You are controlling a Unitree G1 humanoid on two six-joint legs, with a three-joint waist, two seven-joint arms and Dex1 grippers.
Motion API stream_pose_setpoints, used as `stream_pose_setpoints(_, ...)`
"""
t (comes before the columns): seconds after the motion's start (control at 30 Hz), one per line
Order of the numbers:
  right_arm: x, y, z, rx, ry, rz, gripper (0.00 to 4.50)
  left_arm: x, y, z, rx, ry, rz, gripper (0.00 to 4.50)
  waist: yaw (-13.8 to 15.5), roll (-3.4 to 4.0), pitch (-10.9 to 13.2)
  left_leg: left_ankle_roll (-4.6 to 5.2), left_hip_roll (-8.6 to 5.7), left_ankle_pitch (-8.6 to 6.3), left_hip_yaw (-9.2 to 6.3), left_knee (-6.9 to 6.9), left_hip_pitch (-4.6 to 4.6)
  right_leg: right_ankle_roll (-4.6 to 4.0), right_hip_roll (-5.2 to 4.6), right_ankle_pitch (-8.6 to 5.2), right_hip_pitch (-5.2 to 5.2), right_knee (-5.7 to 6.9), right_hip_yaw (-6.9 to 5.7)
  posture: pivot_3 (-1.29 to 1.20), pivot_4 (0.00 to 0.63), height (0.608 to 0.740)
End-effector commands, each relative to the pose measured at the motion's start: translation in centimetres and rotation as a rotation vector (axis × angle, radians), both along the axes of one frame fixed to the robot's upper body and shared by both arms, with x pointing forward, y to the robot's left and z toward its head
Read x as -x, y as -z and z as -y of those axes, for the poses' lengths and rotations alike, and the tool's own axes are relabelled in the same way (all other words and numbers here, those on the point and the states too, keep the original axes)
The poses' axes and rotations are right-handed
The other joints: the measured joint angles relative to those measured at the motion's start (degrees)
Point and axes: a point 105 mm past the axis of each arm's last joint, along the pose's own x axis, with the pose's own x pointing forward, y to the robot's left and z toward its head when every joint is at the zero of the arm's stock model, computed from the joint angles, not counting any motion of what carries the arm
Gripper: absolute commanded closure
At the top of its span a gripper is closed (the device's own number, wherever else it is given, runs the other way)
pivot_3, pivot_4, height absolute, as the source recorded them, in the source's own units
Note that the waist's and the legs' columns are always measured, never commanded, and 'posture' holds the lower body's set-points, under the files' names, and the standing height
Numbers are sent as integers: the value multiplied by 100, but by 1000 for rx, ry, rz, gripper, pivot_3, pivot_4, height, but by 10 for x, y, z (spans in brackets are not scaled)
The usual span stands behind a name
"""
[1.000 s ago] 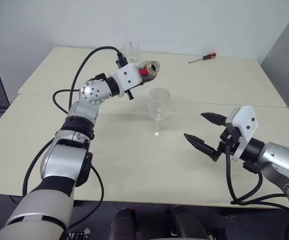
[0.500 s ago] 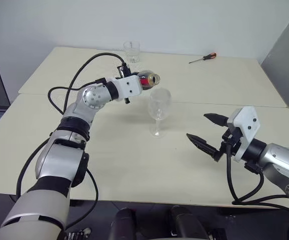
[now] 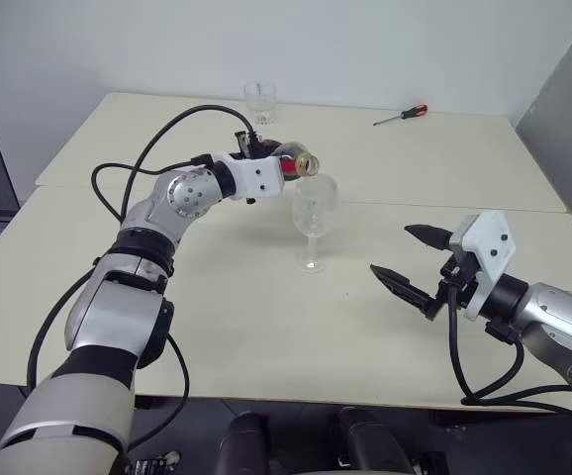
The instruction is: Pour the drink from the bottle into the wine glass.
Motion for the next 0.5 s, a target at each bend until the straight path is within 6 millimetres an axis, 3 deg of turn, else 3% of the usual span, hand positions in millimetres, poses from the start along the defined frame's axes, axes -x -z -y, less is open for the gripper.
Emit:
stream_pose_setpoints(0.03,2,-9,1,8,0,44,0,3,-33,4,11,22,117,3762,0,0,0,0,0,0,0,0,0,0,0,0,0,0,0,0,150,740)
stream_pose_setpoints(0.5,0,-10,4,18,5,46,0,5,-42,6,-54,32,195,3762,3,0,0,0,0,0,1,2,0,-6,0,4,0,2,1,0,150,740)
